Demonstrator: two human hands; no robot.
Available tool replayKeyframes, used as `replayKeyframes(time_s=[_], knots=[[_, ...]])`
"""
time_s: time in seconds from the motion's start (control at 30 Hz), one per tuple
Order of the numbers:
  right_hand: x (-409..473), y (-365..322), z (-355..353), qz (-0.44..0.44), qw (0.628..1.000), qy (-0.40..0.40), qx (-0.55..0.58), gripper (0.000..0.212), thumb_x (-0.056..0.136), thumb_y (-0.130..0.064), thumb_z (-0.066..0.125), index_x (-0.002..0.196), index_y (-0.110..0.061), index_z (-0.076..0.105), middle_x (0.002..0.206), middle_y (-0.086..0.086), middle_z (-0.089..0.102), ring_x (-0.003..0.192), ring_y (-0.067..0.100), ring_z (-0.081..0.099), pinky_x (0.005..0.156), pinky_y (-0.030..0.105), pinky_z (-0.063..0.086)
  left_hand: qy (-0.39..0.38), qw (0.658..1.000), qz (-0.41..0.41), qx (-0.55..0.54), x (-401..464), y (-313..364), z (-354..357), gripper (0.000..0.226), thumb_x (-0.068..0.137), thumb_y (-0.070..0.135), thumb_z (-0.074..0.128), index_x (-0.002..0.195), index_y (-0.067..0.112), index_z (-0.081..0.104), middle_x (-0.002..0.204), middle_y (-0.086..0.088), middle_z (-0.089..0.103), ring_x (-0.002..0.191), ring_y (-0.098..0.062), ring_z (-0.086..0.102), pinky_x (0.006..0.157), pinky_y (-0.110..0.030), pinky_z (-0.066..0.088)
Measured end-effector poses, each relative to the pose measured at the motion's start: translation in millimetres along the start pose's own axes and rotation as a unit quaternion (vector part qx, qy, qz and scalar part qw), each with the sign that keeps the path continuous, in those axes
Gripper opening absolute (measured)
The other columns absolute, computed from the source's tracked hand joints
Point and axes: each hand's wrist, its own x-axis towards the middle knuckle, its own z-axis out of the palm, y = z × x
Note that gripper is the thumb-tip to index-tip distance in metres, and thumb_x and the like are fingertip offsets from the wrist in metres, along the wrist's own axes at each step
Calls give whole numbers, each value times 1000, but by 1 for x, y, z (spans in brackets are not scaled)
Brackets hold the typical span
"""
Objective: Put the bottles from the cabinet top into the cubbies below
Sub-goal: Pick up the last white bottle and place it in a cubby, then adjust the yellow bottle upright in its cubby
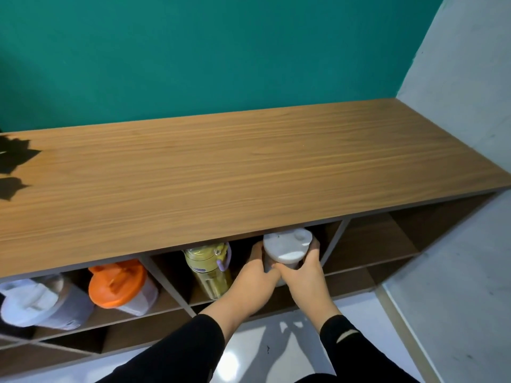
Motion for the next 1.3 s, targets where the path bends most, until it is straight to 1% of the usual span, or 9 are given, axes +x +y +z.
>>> replayKeyframes(time_s=[0.13, 0.3, 0.53, 0.63, 0.73, 1.0, 1.1, 1.17, 1.3], knots=[[0, 5, 2, 4, 1000, -8, -10, 93, 76, -16, 85, 148, -24, 26, 131, 1, 56, 117, 16, 57, 82, 17, 49, 5, 1000, -30, -2, 0, -5, 0, 56, 93, 15, 56, 144, 20, 32, 101, -1, 67, 81, -11, 60, 73, -17, 47], [-6, 6, -6, 7, 1000, -20, 5, 82, 78, -22, 84, 136, -34, 27, 130, -8, 46, 121, 6, 43, 93, 23, 39, 43, 992, -102, -62, -18, -8, 11, 26, 94, 15, 53, 118, 21, 43, 98, -8, 64, 77, -16, 57, 62, -24, 46], [-9, 16, -4, 34, 997, -63, -8, 59, 87, -22, 72, 134, -27, 37, 139, -7, 48, 130, 10, 45, 100, 30, 43, 40, 988, -105, -106, -14, 0, 15, 34, 95, 18, 56, 128, 14, 47, 114, -4, 65, 96, -9, 60, 89, -29, 53], [-11, 16, -5, 35, 997, -69, -9, 64, 90, -18, 68, 142, -27, 33, 152, -6, 38, 137, 8, 37, 110, 35, 39, 28, 989, -90, -116, -4, 7, 6, 60, 89, 1, 53, 143, 21, 38, 121, 0, 59, 106, -13, 55, 75, -13, 44], [-10, 16, -5, 42, 997, -56, -32, 63, 90, -21, 68, 142, -26, 32, 153, -4, 38, 138, 14, 38, 108, 38, 40, 29, 992, -87, -92, 2, 10, 4, 66, 88, 3, 53, 150, 15, 34, 116, -2, 55, 100, -14, 51, 69, -23, 42], [-12, 19, -9, 70, 994, -28, -75, 64, 90, -21, 69, 144, -24, 35, 134, -8, 46, 126, 15, 49, 103, 38, 45, 32, 992, -96, -80, -5, 4, 2, 74, 89, 9, 53, 156, 18, 22, 134, -7, 56, 112, -22, 57, 85, -28, 47], [-19, 22, -11, 121, 978, -32, -166, 34, 92, -25, 63, 125, -16, 60, 114, 4, 69, 102, 22, 66, 96, 46, 54, 25, 991, -114, -70, -30, -6, -1, 58, 95, 13, 52, 151, 15, 35, 127, -2, 57, 110, -17, 58, 91, -29, 46], [-30, 17, -3, 129, 959, -116, -223, 18, 92, -29, 60, 106, -21, 69, 101, 1, 73, 94, 17, 68, 92, 44, 56, 59, 985, -136, -91, -54, -23, -5, 47, 97, 12, 51, 144, 16, 47, 125, 3, 63, 101, -6, 58, 87, -21, 45], [-39, -6, 28, 76, 944, -199, -253, 32, 96, -31, 57, 127, -22, 60, 113, -7, 64, 97, 6, 60, 84, 24, 50, 203, 950, -187, -145, -86, -50, -24, 30, 98, 10, 49, 126, 13, 58, 87, -5, 67, 66, -14, 58, 58, -23, 48]])
